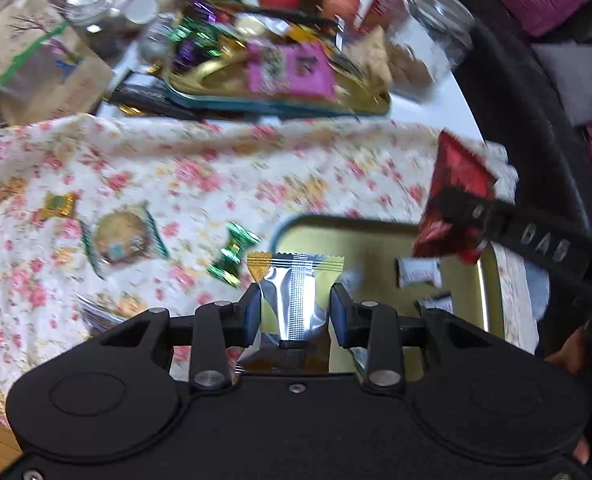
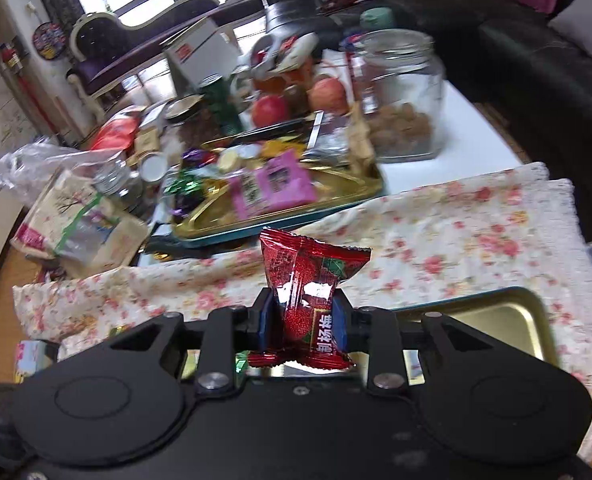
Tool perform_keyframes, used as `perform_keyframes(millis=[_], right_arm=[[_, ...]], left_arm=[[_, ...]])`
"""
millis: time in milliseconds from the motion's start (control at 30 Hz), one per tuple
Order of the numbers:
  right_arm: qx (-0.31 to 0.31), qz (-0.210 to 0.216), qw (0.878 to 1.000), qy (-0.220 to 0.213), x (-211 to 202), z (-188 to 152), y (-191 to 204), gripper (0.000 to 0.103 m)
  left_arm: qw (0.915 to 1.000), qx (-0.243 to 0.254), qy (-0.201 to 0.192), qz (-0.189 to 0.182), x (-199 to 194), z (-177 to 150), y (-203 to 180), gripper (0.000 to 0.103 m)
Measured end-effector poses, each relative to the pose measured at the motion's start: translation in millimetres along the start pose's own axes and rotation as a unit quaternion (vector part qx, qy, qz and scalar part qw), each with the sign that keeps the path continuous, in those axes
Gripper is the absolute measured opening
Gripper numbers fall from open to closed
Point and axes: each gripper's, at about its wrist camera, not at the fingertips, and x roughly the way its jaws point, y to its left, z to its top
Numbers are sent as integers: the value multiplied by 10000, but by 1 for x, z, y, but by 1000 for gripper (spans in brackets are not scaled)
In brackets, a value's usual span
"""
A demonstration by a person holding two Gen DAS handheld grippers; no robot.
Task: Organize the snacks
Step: 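Carry the silver snack and red packet over the gold tray with both tools, then open the right tool to drop the red packet into the tray, then open the left tool to drop the silver snack into the tray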
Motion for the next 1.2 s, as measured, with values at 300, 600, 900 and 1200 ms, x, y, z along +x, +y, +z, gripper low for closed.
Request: perform_keyframes(millis=[300,600,900,1200], right_arm=[[468,-763,9959,123,-14,-8,-78,32],[737,-905,9931,149,-19,-9,-101,32],[652,-994,9928,150,-18,-5,-94,41],[553,-933,9937,294,-13,-3,-81,55]], left_arm=[[9972,588,455,-71,20,-21,-38,45],[9954,801,515,111,28,-27,-47,46],[9949,931,293,266,24,-27,-49,50],[9908,998,-488,768,3,-17,-38,53]])
